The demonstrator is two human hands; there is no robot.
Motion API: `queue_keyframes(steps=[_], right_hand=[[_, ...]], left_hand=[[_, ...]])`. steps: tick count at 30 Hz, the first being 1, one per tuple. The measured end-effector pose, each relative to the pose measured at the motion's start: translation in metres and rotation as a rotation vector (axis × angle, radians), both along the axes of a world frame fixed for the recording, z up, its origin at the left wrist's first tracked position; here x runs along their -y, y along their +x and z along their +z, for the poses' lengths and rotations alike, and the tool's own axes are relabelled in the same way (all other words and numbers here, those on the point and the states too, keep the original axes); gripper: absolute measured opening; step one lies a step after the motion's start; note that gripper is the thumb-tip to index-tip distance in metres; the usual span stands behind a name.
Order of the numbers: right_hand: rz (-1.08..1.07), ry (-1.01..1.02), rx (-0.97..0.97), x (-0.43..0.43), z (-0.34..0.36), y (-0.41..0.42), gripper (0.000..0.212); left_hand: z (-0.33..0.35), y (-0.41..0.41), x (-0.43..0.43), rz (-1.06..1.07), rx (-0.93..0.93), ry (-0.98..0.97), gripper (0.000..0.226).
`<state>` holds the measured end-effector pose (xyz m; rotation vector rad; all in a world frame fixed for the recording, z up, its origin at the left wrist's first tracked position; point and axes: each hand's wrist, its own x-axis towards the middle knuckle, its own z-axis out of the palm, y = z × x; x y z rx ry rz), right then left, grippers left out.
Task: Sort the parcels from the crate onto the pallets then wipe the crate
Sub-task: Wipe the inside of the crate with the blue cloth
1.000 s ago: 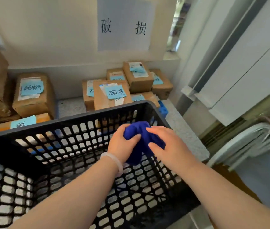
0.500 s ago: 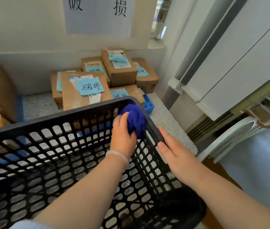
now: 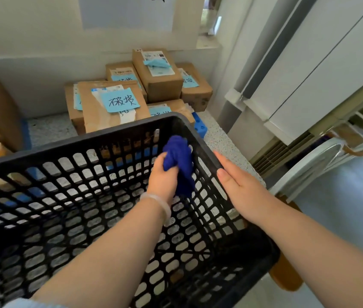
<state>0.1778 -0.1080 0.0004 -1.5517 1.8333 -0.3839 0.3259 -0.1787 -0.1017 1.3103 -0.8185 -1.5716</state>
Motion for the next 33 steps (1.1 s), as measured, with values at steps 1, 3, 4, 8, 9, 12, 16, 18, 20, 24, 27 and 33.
queue_keyframes(steps=[1, 3, 4, 8, 9, 12, 16, 18, 20, 24, 27, 33], right_hand=[[-0.010, 0.005, 0.012, -0.001, 0.001, 0.001, 0.049], [-0.036, 0.001, 0.050, -0.003, 0.004, 0.002, 0.048], [-0.042, -0.010, 0.072, -0.003, 0.005, 0.003, 0.047], [-0.049, -0.017, 0.169, -0.006, 0.008, 0.005, 0.046], [-0.046, -0.018, 0.193, -0.006, 0.008, 0.005, 0.046], [-0.020, -0.005, 0.196, -0.006, 0.006, 0.004, 0.046], [-0.024, 0.013, 0.158, -0.005, 0.004, 0.003, 0.046], [-0.020, 0.008, 0.140, -0.005, 0.005, 0.004, 0.046], [-0.028, 0.015, 0.135, -0.005, 0.006, 0.005, 0.046], [-0.024, 0.013, 0.119, -0.008, 0.006, 0.004, 0.046], [-0.026, 0.002, 0.100, -0.010, 0.007, 0.004, 0.045], [-0.012, 0.011, 0.077, -0.006, 0.007, 0.004, 0.046]], left_hand=[[0.010, 0.007, -0.001, -0.017, -0.033, -0.081, 0.031], [0.044, -0.004, 0.007, -0.002, -0.039, -0.232, 0.030], [0.056, -0.010, 0.012, 0.195, -0.030, -0.321, 0.024], [0.042, -0.018, -0.013, 0.199, 0.349, -0.529, 0.021], [0.032, -0.019, -0.032, -0.102, 0.382, -0.444, 0.030], [0.010, -0.018, -0.064, -0.328, 0.353, -0.369, 0.039], [0.003, -0.011, -0.073, -0.590, 0.425, -0.408, 0.047], [-0.004, -0.005, -0.075, -0.671, 0.498, -0.400, 0.050], [-0.017, -0.004, -0.078, -0.818, 0.650, -0.402, 0.051], [-0.053, -0.009, -0.108, -1.244, 0.860, -0.246, 0.053], [-0.045, -0.009, -0.094, -1.032, 0.672, -0.113, 0.040], [0.011, 0.012, -0.018, -0.093, 0.000, 0.125, 0.028]])
